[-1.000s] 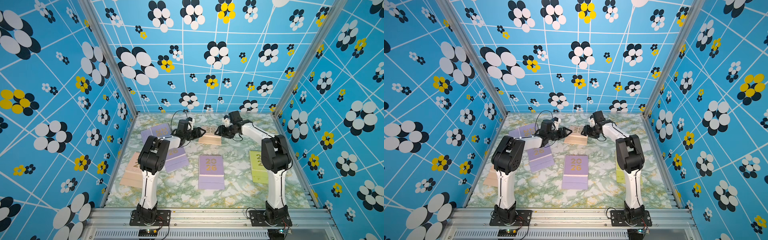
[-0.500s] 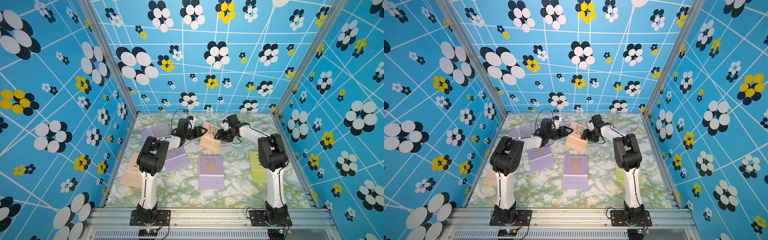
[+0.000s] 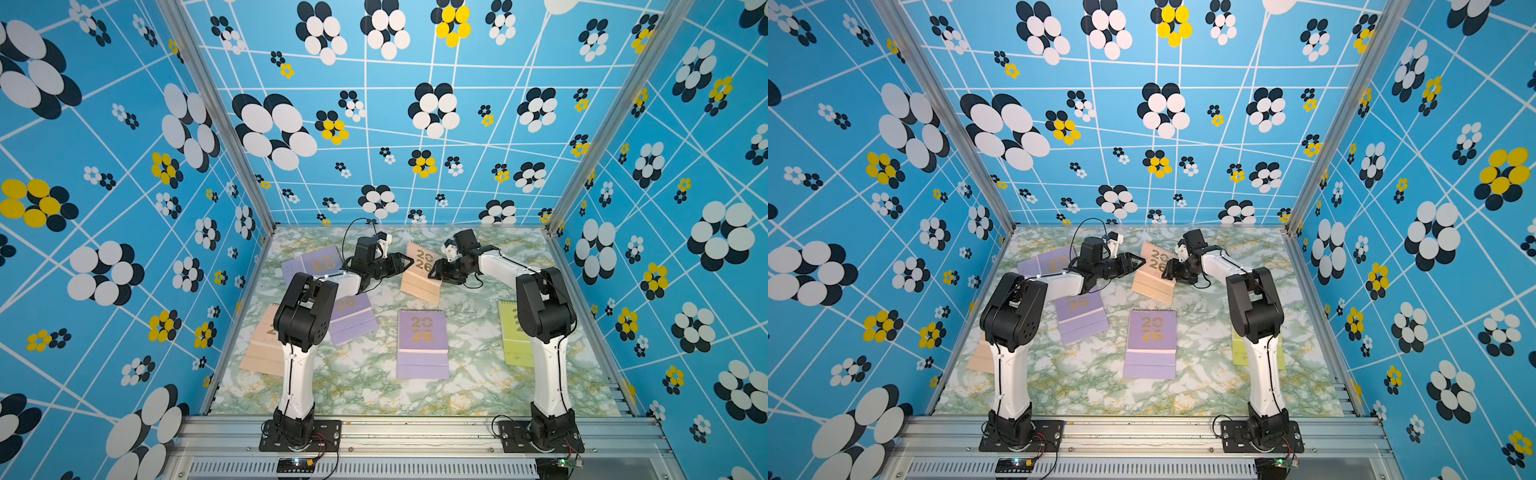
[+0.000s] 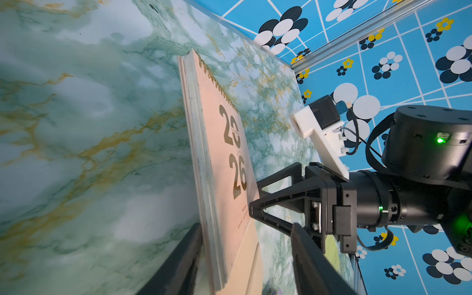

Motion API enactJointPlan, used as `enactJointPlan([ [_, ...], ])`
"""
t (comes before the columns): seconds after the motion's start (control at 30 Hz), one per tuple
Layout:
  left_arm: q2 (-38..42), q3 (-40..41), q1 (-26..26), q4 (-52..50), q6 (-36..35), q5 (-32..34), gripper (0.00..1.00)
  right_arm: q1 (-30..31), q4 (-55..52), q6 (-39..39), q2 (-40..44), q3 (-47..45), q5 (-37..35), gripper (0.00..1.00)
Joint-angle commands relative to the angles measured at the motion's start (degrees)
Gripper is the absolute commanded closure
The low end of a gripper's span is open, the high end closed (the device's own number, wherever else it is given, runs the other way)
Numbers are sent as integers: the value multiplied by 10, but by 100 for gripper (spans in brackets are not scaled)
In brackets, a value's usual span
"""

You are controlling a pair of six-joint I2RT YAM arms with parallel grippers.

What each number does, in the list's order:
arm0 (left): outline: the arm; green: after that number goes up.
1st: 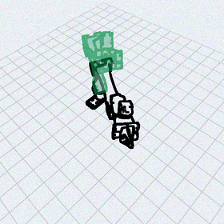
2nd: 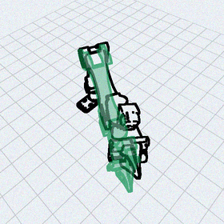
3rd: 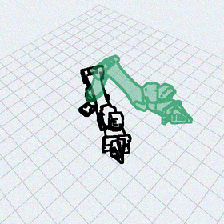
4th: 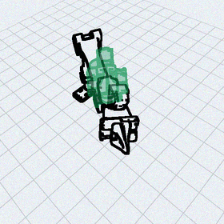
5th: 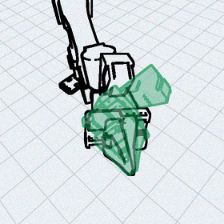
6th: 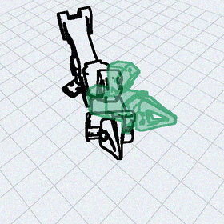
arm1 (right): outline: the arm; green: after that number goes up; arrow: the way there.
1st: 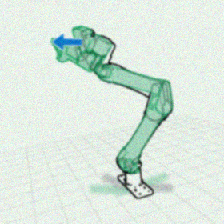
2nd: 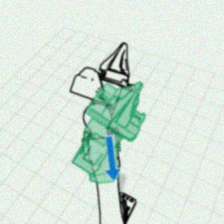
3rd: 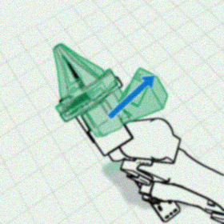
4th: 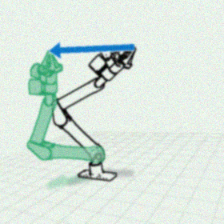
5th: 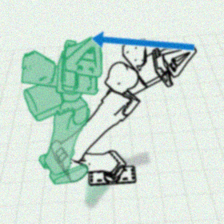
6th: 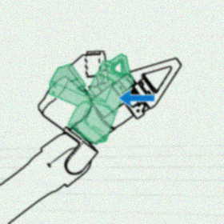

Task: Stack the calendars
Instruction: Pick up the calendar at the center of the board.

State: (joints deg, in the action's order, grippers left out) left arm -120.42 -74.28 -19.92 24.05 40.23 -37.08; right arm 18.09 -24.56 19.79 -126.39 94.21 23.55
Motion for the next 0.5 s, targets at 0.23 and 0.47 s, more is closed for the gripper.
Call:
enactJointPlan([
  [0.23,20,-10,-8,-45,-37,-59,49,7,23,-58,-9,0,25,40],
  [0.47,18,-15,-8,-58,-43,-55,54,7,22,-69,-7,-6,25,40],
])
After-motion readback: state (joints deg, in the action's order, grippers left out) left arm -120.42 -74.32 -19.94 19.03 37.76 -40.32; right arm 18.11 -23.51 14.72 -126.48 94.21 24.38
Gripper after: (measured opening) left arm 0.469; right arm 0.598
